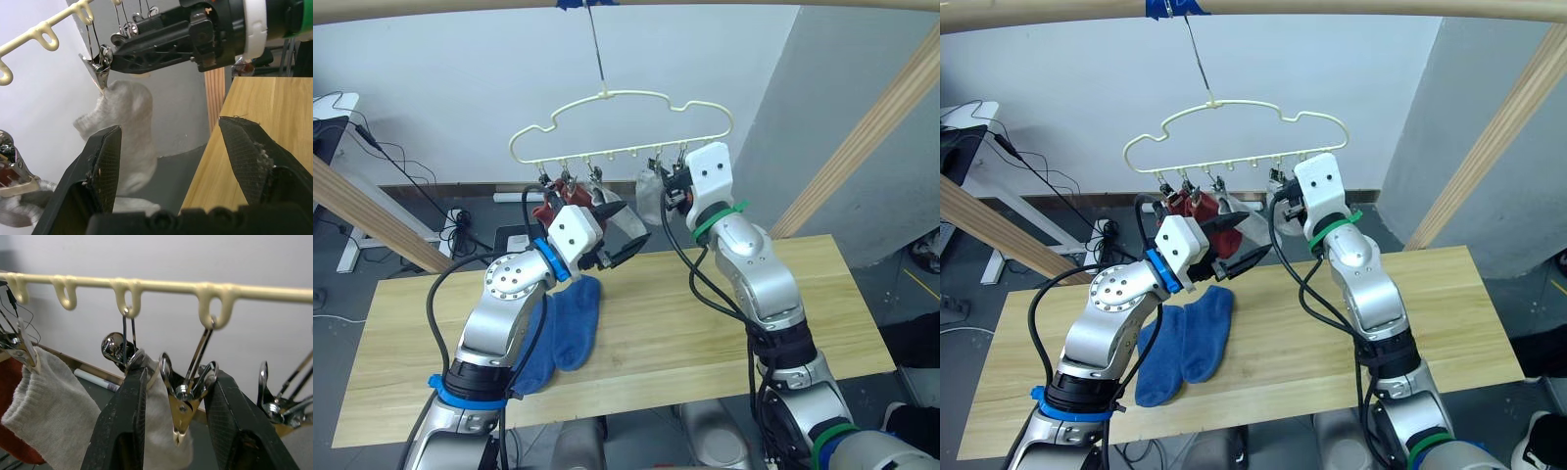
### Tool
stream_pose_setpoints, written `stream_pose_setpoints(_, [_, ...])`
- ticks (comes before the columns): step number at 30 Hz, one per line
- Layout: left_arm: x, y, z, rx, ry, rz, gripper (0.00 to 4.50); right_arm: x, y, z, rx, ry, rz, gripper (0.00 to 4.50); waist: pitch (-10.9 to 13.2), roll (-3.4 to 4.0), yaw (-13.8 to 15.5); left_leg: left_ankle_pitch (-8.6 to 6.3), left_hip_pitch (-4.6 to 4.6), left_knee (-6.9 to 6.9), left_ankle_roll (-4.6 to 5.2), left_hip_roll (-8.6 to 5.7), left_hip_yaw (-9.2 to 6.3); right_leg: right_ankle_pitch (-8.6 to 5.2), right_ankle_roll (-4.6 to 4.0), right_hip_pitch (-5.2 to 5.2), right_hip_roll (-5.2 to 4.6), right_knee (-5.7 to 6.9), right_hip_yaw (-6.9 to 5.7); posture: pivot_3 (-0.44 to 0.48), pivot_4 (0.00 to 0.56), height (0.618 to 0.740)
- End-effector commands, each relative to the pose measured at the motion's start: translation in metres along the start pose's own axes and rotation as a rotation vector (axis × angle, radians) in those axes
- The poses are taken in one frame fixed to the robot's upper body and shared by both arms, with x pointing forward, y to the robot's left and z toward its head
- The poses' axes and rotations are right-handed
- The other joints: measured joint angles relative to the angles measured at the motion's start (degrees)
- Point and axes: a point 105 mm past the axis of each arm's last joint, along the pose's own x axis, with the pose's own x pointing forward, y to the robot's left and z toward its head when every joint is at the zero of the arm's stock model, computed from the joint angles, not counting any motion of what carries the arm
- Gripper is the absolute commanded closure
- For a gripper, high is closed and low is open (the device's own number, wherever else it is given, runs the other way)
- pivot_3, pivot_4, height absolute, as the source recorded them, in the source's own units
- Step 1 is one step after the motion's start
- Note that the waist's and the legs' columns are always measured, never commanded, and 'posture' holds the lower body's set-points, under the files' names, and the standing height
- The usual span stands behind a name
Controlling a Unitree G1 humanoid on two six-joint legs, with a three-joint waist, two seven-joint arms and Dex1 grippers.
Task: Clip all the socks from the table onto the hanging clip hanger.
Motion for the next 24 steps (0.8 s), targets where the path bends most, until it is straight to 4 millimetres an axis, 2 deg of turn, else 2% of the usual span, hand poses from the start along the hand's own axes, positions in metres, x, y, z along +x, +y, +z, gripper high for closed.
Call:
stream_pose_setpoints(1, [-0.0009,-0.0012,0.0075,0.031,-0.026,-0.002,1.01,0.0025,0.0062,0.0168,-0.018,-0.069,0.023,2.78,0.0,0.0,0.01,0.0,0.0,0.0,0.0,0.0,0.0,0.0,0.0,0.0,0.0,0.0,0.0,-0.185,0.254,0.74])
stream_pose_setpoints(18, [-0.0031,-0.0014,0.0046,0.032,-0.018,0.009,1.01,0.0053,0.0123,0.0182,-0.001,-0.08,0.049,2.78,0.0,0.0,0.09,0.0,0.0,0.0,0.0,0.0,-0.01,0.0,-0.01,0.0,-0.01,0.02,0.0,-0.174,0.254,0.74])
stream_pose_setpoints(21, [-0.0038,-0.0017,0.0035,0.03,-0.015,0.009,1.01,0.0056,0.013,0.0184,0.0,-0.082,0.051,3.31,0.0,0.0,0.09,0.0,0.0,0.01,0.0,0.0,-0.01,0.0,-0.01,0.0,-0.01,0.03,0.0,-0.174,0.254,0.74])
stream_pose_setpoints(24, [-0.0059,-0.0027,0.0008,0.028,-0.008,0.011,1.01,0.0055,0.013,0.0184,0.0,-0.084,0.051,4.14,0.0,0.0,0.1,0.0,0.0,0.01,0.0,0.0,-0.01,0.0,-0.01,0.0,-0.01,0.03,0.0,-0.173,0.255,0.74])
